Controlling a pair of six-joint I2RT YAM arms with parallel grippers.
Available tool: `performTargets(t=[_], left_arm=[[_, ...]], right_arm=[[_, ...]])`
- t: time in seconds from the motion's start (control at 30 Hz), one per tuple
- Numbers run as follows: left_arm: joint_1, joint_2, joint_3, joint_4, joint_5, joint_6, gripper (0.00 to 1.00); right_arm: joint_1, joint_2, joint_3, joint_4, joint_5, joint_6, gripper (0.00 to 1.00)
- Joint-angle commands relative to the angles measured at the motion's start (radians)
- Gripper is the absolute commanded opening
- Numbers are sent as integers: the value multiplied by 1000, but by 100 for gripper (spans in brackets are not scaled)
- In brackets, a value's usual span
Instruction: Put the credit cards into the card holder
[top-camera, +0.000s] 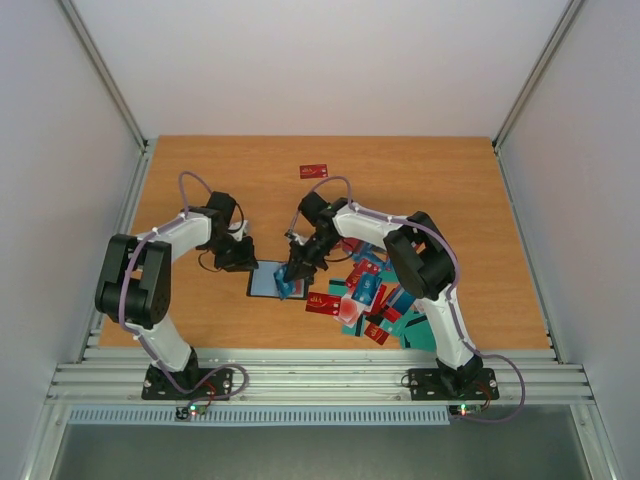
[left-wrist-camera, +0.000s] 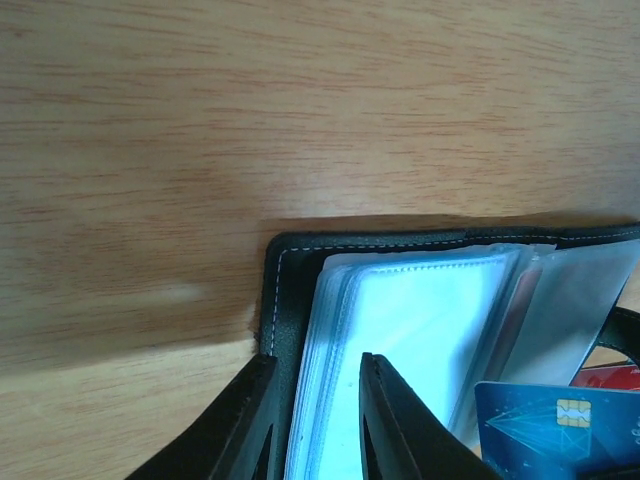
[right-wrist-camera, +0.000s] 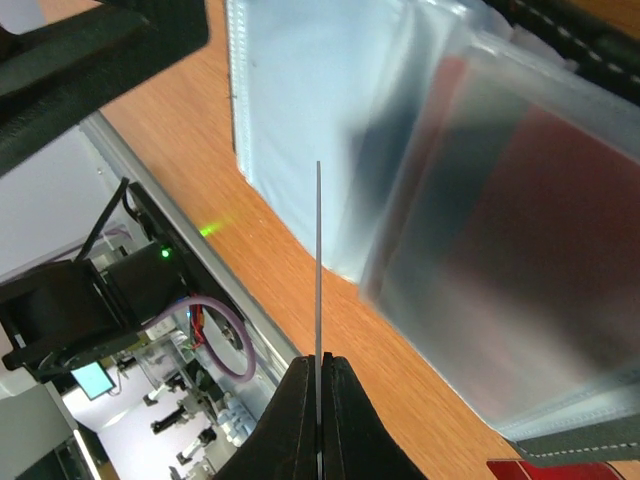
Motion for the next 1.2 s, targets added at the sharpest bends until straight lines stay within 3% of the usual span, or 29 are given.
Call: performTargets(t=[0.0,1.17], left_arm=[[3,18,-12,26,7,21,25],[1,46,-28,5,29,31,22]], right_arm=[[-7,-28,-31,-11,-4,-18,1],[-16,35,-16,52,-11,18,1]])
